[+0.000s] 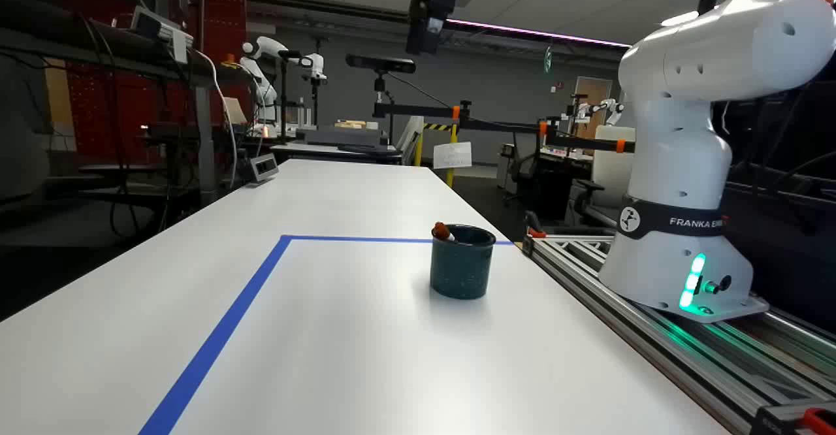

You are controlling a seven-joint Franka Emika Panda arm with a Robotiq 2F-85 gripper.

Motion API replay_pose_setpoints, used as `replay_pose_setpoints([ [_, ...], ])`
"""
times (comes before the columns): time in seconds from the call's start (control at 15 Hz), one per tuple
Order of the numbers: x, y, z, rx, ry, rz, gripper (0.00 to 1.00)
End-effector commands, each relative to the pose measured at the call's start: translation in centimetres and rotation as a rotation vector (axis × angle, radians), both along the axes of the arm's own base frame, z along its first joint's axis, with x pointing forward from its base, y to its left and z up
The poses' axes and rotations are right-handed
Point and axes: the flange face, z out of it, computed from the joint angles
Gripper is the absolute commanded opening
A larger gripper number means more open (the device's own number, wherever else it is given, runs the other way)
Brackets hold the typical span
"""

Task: Take the red marker out of the mug.

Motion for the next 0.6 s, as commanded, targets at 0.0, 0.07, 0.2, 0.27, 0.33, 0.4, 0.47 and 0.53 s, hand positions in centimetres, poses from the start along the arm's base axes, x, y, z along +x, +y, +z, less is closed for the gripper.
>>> replay_pose_setpoints([
  [0.0,0.01,0.01,0.08,0.0,0.001,0.0,1.0],
  [0.07,0.01,0.01,0.09,0.0,0.001,0.0,1.0],
  [0.2,0.01,0.01,0.09,0.0,0.001,0.0,1.0],
  [0.27,0.01,0.01,0.09,0.0,0.001,0.0,1.0],
  [0.33,0.01,0.01,0.09,0.0,0.001,0.0,1.0],
  [0.4,0.01,0.01,0.09,0.0,0.001,0.0,1.0],
  [0.47,0.01,0.01,0.09,0.0,0.001,0.0,1.0],
  [0.53,0.63,-0.11,-0.73,0.011,0.052,-0.013,1.0],
])
